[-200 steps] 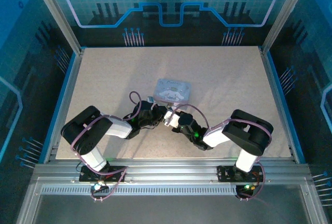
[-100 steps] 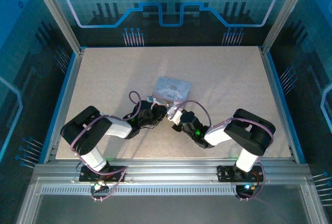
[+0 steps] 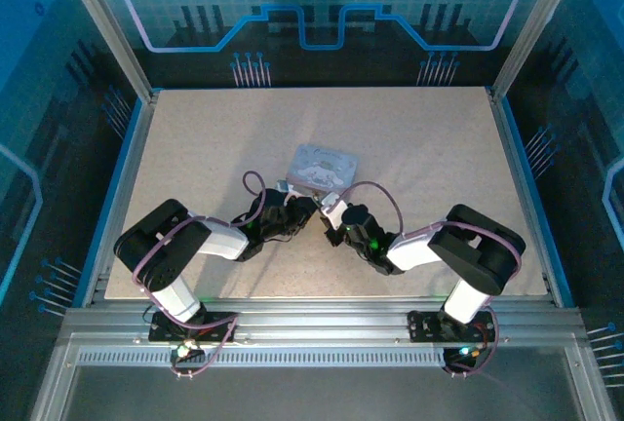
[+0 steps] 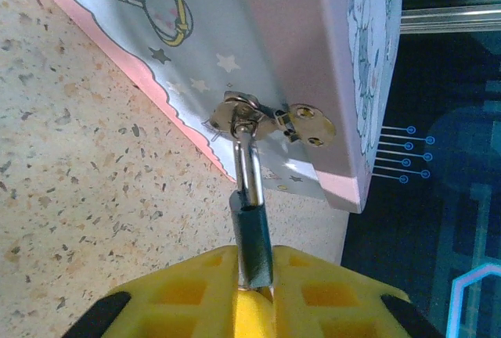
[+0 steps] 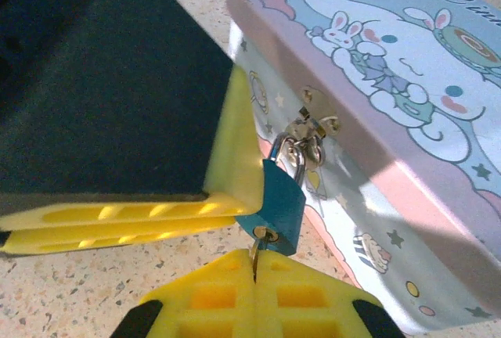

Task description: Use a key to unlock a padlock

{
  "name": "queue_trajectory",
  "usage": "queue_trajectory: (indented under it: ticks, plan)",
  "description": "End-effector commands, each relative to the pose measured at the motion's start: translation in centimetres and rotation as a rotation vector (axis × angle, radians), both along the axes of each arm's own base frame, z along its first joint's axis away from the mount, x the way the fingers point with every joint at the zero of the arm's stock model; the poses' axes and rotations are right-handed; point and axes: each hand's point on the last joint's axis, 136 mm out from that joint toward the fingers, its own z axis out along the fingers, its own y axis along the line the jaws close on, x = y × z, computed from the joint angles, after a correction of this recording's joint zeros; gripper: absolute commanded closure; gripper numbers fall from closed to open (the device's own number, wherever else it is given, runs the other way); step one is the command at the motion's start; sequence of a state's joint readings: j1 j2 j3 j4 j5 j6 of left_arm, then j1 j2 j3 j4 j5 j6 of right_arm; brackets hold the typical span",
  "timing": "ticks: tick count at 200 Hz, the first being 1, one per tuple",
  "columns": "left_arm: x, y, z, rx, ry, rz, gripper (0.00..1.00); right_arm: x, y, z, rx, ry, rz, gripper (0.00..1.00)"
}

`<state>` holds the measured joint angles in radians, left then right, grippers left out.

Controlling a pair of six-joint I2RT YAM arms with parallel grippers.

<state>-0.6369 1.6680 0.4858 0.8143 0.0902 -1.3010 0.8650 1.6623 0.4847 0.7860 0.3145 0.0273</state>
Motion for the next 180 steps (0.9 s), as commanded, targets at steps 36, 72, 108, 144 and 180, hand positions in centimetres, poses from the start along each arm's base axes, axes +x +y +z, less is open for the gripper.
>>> queue_trajectory:
  ticks: [36, 72, 108, 144, 180]
  plan:
    - [-0.2, 0.7, 1.5, 0.062, -0.041, -0.008, 0.63, 1.4, -0.7, 2.2, 0.115, 0.06, -0.096, 1.0]
    - [-0.2, 1.7, 2.2, 0.078, -0.053, 0.006, 0.56, 1.4, -1.6, 2.0, 0.206, 0.175, -0.137, 1.0]
    - [-0.2, 3.0, 2.8, 0.139, -0.062, 0.013, 0.49, 0.8, -2.3, 0.9, 0.37, 0.362, -0.189, 1.0]
    - [0.0, 4.9, 3.7, 0.212, -0.068, 0.031, 0.41, -0.1, -3.0, -0.3, 0.49, 0.489, -0.232, 1.0]
    - [0.5, 6.4, 4.5, 0.268, -0.062, 0.032, 0.33, -0.5, -3.3, -1.0, 0.605, 0.581, -0.254, 0.99]
